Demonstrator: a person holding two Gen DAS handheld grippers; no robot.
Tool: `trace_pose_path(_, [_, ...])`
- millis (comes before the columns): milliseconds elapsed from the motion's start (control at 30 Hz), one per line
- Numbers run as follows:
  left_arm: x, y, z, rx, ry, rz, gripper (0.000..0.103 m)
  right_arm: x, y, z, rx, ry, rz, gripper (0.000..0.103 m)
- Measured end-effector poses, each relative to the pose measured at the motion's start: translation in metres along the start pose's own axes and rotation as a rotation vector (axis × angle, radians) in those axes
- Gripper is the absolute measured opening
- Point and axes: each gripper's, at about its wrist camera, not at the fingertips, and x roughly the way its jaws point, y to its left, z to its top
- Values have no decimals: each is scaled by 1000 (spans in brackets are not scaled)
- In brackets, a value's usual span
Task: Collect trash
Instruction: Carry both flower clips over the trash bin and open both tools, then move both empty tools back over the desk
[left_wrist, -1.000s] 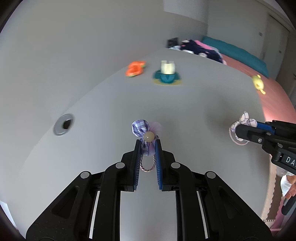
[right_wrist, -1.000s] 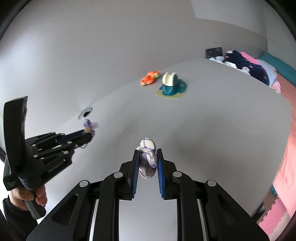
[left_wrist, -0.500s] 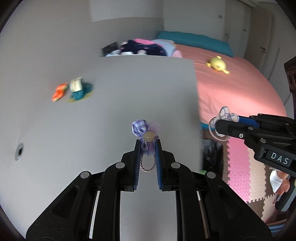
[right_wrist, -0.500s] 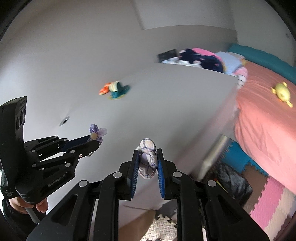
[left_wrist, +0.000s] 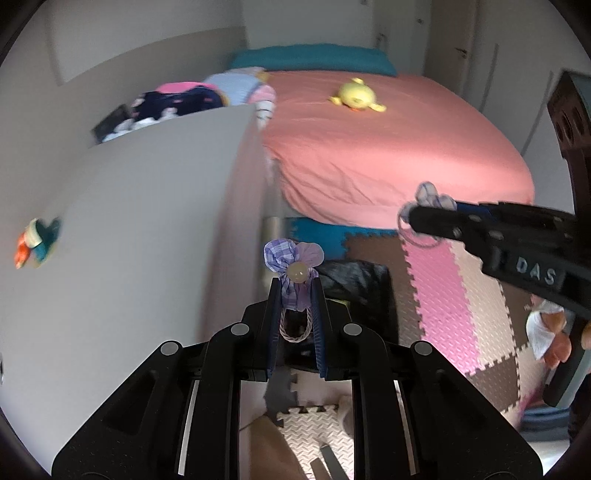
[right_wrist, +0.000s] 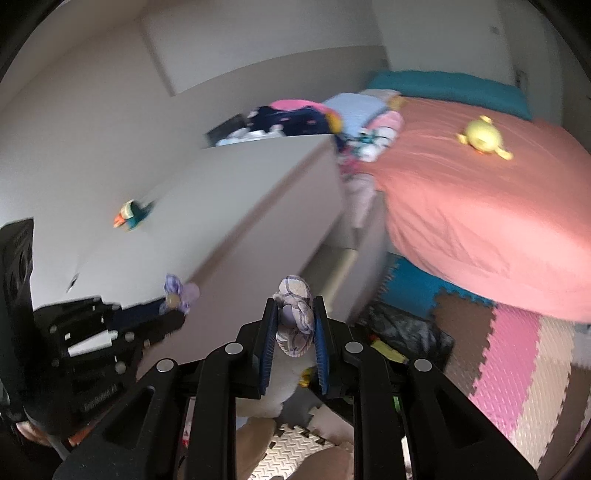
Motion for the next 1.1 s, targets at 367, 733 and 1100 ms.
trace_pose_path(367, [42,-44,9,72,36,29,97,2,-65,6,149,-49,-199,100])
trace_pose_path(733, [47,-23,5,16,51,51,97,9,-87,-2,216,-21,-211,100])
trace_pose_path(1100, [38,-9,2,-21,38,36,97,16,-57,4,176,-8,-183,100])
